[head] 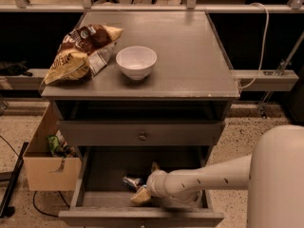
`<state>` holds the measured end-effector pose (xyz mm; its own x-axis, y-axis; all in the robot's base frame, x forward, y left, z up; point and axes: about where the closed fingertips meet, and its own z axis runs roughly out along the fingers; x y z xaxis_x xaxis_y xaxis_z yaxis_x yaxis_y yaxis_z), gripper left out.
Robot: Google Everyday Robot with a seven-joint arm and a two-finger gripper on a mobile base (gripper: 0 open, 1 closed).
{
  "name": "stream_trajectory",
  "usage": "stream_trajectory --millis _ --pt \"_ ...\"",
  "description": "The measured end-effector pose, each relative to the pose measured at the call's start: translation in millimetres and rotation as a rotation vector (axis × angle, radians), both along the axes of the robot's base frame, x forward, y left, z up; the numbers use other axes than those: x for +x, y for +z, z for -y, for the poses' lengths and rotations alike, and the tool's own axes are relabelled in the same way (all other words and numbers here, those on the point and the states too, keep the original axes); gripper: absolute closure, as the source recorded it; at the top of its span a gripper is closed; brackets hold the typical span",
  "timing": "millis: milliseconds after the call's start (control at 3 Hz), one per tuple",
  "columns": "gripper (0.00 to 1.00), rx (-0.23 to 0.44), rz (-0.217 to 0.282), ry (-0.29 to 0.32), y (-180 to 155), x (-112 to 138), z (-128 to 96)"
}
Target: Pick redbull can from middle drawer and place on counter
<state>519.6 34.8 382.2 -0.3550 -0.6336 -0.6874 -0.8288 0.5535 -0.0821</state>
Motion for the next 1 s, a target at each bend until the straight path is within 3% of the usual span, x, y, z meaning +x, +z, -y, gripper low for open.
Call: stream_trajectory --millis 333,667,1000 --pt "0.0 0.011 0.0 0.005 -7.6 0.6 1.6" --pt "0.16 0.012 0.0 0.005 -8.5 0.7 1.9" --pt "0.47 0.012 0.0 0.005 -8.5 0.7 1.9"
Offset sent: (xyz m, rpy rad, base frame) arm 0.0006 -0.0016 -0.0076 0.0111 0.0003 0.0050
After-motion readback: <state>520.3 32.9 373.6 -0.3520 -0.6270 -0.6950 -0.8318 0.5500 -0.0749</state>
